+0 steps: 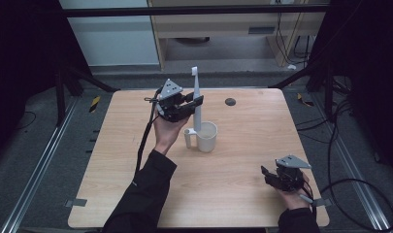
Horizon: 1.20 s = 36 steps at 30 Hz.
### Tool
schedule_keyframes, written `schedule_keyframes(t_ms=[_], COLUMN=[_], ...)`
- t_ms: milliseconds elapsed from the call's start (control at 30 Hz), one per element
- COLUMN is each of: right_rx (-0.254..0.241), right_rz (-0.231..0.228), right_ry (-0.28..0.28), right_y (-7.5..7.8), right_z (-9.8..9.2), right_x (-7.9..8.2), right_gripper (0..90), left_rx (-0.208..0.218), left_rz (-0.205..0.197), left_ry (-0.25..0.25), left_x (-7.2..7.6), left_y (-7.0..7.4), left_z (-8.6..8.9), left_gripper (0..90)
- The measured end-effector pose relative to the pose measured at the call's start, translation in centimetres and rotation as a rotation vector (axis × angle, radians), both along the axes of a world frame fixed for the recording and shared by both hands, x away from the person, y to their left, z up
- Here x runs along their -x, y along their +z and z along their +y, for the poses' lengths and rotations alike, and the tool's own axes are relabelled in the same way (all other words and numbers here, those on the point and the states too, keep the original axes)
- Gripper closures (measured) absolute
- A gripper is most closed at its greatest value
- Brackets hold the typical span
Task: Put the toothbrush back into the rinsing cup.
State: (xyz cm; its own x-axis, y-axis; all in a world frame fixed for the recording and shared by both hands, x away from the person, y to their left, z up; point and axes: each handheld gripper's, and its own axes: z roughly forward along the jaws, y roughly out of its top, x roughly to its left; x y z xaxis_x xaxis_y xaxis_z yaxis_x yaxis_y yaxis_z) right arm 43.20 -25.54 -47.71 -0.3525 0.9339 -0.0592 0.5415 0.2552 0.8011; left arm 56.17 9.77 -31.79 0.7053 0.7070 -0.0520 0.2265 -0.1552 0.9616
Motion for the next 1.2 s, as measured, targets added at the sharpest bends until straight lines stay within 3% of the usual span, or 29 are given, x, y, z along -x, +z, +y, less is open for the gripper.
schedule_keyframes(t_ms=[500, 1200], right_rx=[0.002, 0.003], right_rz=[-0.002, 0.002], right_ry=[0.003, 0.004], right_y=[-0.1, -0.1], right_z=[0.0, 0.0], right_x=[-0.1, -0.1], right_gripper=[39.4, 39.4], left_rx=[-0.039, -0.135], left_rz=[0.055, 0.133], left_ry=[-0.001, -0.010], left_x=[-2.1, -3.0], left_y=[-2.1, -6.1], left_z=[-2.2, -4.2], left_gripper=[66.9, 66.8])
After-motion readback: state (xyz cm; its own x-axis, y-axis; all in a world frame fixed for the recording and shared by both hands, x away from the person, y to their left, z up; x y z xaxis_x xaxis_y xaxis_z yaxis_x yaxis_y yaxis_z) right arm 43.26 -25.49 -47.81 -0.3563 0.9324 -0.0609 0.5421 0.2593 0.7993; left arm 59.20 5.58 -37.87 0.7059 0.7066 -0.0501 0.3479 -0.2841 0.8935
